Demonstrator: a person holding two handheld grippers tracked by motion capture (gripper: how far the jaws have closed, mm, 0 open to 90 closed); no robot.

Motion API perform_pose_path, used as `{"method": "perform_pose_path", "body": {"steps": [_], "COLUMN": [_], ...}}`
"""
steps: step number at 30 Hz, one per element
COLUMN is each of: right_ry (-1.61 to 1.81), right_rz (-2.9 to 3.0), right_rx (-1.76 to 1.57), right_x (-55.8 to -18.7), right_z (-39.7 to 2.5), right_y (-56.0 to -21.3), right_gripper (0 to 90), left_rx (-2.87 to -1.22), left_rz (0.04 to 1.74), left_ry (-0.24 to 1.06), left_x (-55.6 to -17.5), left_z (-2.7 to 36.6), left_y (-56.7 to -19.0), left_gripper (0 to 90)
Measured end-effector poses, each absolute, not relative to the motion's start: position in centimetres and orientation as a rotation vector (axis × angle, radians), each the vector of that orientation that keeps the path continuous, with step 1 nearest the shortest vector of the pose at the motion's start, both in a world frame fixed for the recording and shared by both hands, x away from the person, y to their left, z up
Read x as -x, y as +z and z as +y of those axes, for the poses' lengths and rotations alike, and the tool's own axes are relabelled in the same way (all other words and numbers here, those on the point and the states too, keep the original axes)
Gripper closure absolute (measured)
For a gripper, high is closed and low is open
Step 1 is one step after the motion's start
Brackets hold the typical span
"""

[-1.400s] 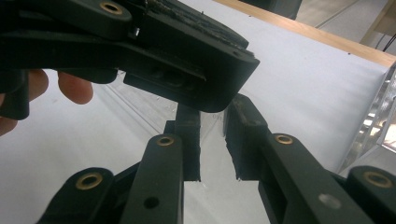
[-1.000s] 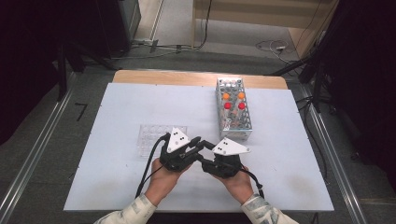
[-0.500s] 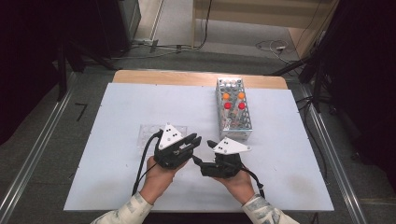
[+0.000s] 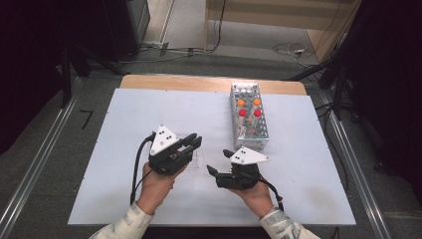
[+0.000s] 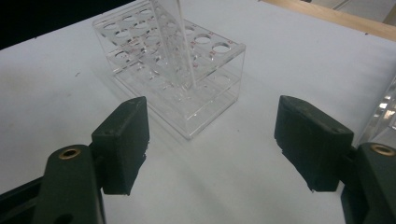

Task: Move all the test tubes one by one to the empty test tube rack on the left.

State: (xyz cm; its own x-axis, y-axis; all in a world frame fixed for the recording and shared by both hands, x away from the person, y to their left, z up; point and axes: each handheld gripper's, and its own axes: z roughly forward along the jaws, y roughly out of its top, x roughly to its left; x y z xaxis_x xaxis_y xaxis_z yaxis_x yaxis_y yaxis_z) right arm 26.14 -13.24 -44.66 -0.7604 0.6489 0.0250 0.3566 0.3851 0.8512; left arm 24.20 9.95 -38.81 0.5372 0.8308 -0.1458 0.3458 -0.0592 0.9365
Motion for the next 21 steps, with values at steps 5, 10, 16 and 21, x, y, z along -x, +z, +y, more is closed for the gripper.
{"method": "perform_pose_path", "body": {"steps": [5, 10, 16, 21], "right_ry": [1.314, 1.312, 1.31, 1.313], "right_rz": [2.334, 2.331, 2.328, 2.325], "right_rx": [-0.89, -0.89, -0.9, -0.902], "right_x": [-26.2, -26.3, -26.4, -26.4], "right_z": [-13.3, -13.4, -13.5, -13.6], "right_y": [-44.7, -44.7, -44.7, -44.7], "right_gripper": [25.1, 25.1, 25.4, 25.4], "left_rx": [-1.624, -1.644, -1.673, -1.706], "left_rz": [1.029, 1.048, 1.051, 1.044], "left_ry": [0.567, 0.628, 0.638, 0.649], "left_x": [-24.3, -24.7, -25.2, -25.3], "left_z": [10.9, 11.1, 10.6, 9.9], "left_y": [-38.5, -38.7, -39.4, -40.0], "left_gripper": [76.8, 76.8, 76.8, 76.7]}}
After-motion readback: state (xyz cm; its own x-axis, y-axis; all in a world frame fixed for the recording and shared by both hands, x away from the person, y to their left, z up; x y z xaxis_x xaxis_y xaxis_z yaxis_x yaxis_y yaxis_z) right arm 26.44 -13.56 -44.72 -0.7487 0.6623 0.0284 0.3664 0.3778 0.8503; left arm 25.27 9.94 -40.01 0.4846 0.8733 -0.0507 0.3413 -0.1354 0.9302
